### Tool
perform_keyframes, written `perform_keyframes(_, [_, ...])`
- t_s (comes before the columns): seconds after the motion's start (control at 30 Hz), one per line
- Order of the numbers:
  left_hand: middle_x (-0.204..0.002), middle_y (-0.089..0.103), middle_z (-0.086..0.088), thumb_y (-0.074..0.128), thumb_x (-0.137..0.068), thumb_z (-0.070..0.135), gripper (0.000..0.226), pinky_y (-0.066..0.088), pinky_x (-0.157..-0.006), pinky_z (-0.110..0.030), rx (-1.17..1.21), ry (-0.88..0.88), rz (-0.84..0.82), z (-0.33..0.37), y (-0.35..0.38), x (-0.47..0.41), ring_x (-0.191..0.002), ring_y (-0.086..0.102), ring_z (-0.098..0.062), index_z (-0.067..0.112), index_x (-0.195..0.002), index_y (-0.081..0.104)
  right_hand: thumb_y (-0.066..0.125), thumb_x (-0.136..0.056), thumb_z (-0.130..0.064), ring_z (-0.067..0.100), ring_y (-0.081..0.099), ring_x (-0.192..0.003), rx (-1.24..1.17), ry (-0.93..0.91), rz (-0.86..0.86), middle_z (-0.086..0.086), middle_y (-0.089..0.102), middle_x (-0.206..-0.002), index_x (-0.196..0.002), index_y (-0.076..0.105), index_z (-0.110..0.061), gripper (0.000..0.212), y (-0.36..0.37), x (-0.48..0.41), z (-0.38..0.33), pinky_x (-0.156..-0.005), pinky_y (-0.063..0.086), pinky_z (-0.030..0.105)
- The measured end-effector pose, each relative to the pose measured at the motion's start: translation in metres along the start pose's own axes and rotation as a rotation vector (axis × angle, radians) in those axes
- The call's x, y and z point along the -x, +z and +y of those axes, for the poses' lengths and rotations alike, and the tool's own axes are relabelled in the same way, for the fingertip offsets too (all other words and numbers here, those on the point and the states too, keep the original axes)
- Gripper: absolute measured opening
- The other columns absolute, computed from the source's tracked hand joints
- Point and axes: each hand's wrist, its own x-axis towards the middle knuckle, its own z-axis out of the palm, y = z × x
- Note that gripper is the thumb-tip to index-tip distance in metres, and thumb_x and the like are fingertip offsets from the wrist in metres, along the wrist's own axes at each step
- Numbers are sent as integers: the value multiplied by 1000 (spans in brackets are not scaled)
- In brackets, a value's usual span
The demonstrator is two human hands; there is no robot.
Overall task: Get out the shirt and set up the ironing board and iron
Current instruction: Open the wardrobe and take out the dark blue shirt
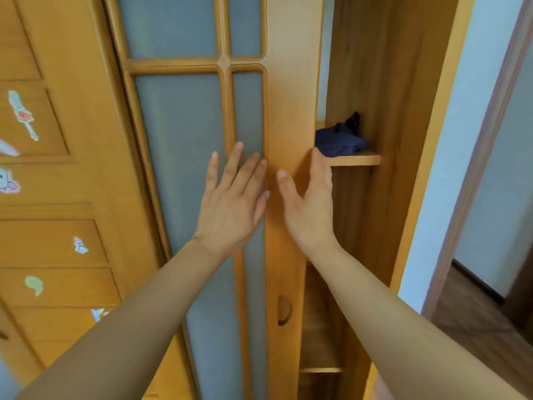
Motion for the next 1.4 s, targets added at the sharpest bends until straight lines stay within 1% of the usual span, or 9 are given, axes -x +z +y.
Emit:
perform_keyframes(0.23, [-137,47,-23,36,-95,39,52,6,-114,-52,-22,-103,-68,-8,-1,10,-137,32,-35,6,-134,48,48,-97,-32,9,13,-146,-2,-20,-60,-1,19,-158,-151,19,-14,64,12,-1,-4,-110,11,14])
perform_keyframes(0.73, [-135,46,-23,41,-92,42,58,4,-115,-47,-32,-218,-120,-43,-8,20,-135,35,-36,2,-134,44,49,-96,-33,9,16,-145,-29,-55,-137,-2,23,-157,-150,24,-15,62,34,-7,-9,-111,12,16])
perform_keyframes(0.9, [-133,51,-20,42,-91,38,55,10,-114,-52,-20,-84,-109,-28,-7,-7,-132,38,-39,2,-132,48,52,-96,-30,18,22,-143,102,-93,-58,7,32,-152,-145,32,-6,59,20,-36,1,-119,16,29])
perform_keyframes(1.03, [-143,43,-15,38,-94,35,55,9,-117,-39,192,26,-197,-10,10,-50,-136,34,-28,5,-139,38,54,-94,-31,26,30,-139,262,-127,-26,13,42,-144,-140,39,-3,56,1,-68,10,-117,23,41])
perform_keyframes(1.1, [-152,29,-11,39,-98,31,55,7,-118,-34,370,-22,-320,-5,26,-69,-142,22,-24,10,-146,24,54,-94,-34,27,31,-138,335,-134,-44,12,44,-143,-139,42,-4,56,-6,-77,15,-115,23,45])
perform_keyframes(1.17, [-152,29,-9,38,-99,30,54,15,-117,-34,449,-78,-403,0,41,-84,-141,23,-23,12,-147,22,53,-93,-38,27,33,-137,420,-149,-45,10,46,-142,-139,43,-5,57,-12,-84,23,-115,23,47])
perform_keyframes(1.27, [-133,49,-9,45,-97,27,42,36,-100,-33,531,-135,-384,2,55,-96,-123,42,-25,12,-136,44,49,-93,-44,24,27,-141,550,-148,-70,6,42,-146,-143,39,-9,61,-21,-90,31,-119,12,48])
perform_keyframes(1.33, [-109,55,-6,47,-96,18,26,38,-82,-29,634,-192,-303,0,58,-96,-106,49,-25,9,-116,61,44,-95,-48,21,23,-143,630,-132,-84,4,41,-147,-143,39,-11,61,-25,-88,32,-118,1,46])
perform_keyframes(1.4, [-92,51,-3,45,-96,12,20,37,-73,-30,657,-229,-257,-4,53,-95,-92,52,-26,5,-97,64,40,-96,-49,21,36,-135,701,-160,-26,5,55,-134,-134,50,-11,55,-27,-87,30,-117,-2,45])
